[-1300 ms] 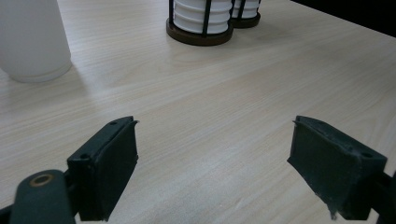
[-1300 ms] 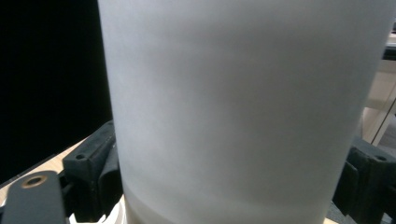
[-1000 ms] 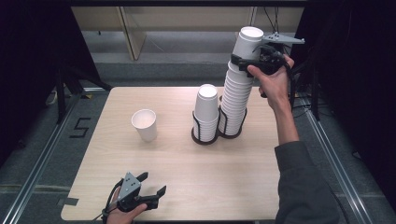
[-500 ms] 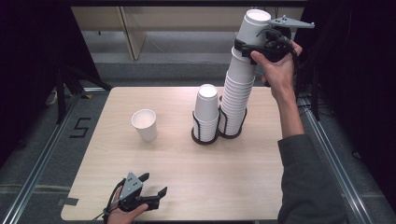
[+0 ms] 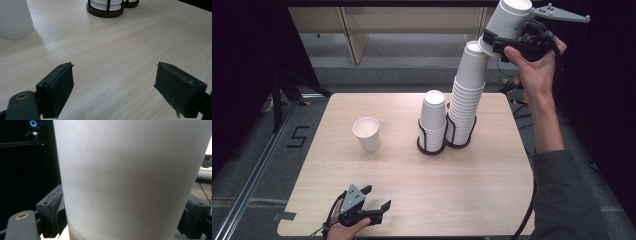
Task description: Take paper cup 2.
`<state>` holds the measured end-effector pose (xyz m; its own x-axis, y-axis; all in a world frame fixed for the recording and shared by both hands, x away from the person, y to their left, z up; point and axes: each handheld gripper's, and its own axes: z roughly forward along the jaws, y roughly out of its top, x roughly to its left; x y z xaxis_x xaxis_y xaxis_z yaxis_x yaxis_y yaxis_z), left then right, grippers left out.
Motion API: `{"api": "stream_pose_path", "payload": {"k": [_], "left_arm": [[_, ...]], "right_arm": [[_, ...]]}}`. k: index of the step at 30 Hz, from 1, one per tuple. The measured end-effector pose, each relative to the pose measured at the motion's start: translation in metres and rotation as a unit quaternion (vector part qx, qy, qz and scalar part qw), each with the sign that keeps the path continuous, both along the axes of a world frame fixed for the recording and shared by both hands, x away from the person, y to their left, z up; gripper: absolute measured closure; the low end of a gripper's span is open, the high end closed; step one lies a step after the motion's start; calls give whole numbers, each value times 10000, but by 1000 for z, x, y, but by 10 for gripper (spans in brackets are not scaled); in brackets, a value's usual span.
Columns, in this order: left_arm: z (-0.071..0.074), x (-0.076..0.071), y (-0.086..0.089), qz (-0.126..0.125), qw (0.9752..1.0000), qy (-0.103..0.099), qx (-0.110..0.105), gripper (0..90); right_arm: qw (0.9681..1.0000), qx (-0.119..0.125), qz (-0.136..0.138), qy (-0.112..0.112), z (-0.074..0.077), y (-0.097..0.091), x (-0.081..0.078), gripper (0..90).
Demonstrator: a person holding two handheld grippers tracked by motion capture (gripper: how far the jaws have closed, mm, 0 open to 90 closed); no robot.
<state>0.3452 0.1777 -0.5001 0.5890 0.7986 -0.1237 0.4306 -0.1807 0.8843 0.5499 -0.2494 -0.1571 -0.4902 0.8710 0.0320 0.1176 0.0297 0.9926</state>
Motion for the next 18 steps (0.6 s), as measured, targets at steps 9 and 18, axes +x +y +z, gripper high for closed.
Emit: {"api": "stream_pose_path", "payload": {"k": [9,18], "left_arm": [[1,2,1,36,10000,-27,-63,146],[1,3,1,1,9999,-58,-95,146]], "right_arm": [[9999,-116,-12,-10,-11,-22,-28,148],[9987,-286,419,-19,-37,-22,-71,148]]}}
